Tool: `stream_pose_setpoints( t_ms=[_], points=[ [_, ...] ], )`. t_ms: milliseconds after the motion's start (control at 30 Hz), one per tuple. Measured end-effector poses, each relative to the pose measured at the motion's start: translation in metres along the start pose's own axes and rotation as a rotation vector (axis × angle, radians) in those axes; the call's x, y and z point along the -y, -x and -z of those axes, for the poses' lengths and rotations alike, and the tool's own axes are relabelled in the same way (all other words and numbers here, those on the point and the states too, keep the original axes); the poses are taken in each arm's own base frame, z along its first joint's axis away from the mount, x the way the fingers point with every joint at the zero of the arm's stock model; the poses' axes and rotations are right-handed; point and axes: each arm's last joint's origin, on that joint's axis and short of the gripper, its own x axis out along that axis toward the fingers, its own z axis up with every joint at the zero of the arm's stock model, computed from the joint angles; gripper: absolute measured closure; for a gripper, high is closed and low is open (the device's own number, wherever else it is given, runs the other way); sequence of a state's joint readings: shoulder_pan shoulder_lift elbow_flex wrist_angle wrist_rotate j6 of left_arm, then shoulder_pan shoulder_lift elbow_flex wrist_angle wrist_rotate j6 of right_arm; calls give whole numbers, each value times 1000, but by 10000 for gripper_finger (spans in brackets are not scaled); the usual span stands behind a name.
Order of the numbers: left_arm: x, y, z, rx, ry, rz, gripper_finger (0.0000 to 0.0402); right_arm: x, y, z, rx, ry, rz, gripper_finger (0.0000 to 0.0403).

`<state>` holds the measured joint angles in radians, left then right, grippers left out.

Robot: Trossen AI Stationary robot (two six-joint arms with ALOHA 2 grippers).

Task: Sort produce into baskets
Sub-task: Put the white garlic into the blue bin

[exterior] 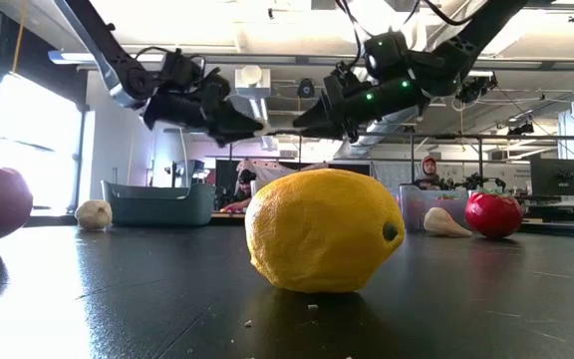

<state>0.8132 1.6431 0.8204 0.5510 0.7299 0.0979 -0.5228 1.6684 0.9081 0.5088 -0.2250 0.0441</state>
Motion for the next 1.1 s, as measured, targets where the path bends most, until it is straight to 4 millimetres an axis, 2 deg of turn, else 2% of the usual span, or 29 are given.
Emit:
stream_pose_setpoints(
  t_ms=[167,267,400,533,700,1100],
  points=[
    [-10,33,9,-82,36,-113,293,7,1,1,-7,-6,18,167],
    [-8,52,14,-122,74,-203,293,8,2,1,-11,-8,23,167],
    [0,68,23,-219,139,-320,294,9,2,1,-10,-10,25,167],
    [3,74,32,-355,204,-436,294,9,2,1,-10,-9,24,167],
    [5,77,41,-452,252,-495,294,9,2,1,-11,-9,24,167],
    [5,78,44,-482,272,-531,294,10,2,4,-39,-16,40,167]
  ],
)
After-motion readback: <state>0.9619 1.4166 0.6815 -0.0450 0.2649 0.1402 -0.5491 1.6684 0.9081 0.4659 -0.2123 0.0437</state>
